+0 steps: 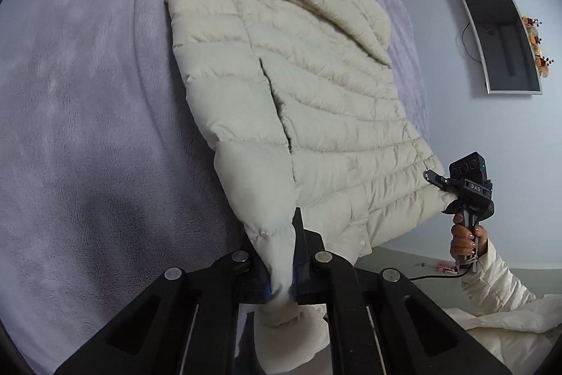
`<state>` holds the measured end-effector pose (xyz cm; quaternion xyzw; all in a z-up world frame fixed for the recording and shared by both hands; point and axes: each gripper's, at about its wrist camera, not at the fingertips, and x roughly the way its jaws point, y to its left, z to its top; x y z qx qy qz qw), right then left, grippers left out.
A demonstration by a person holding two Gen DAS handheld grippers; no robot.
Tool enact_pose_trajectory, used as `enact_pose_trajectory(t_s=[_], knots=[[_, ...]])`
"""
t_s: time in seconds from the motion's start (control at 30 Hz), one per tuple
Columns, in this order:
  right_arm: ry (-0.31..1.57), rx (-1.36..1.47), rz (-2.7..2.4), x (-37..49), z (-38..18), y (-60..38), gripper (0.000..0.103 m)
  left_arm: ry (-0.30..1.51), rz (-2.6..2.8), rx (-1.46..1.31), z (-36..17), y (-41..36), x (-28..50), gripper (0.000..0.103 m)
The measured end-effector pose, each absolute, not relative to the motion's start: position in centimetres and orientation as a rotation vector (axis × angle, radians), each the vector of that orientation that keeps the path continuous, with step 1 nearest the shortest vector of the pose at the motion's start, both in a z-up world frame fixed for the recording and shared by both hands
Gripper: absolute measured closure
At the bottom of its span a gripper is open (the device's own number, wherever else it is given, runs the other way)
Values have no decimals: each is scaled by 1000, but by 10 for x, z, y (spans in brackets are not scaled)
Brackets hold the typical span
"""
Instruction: Fold large clothes
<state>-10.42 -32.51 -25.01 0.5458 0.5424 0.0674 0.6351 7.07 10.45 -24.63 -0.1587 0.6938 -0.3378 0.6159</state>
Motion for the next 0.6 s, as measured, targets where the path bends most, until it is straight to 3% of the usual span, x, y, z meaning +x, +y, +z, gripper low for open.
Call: enact_pose_trajectory(t_s=[0.33, 0.6], knots=[[998, 1297, 351, -20, -183, -352, 89, 1358, -714, -563, -173, 104, 148, 95], [913, 1307, 404, 84, -165, -386, 89, 1260, -568, -553, -174, 99, 238, 95]])
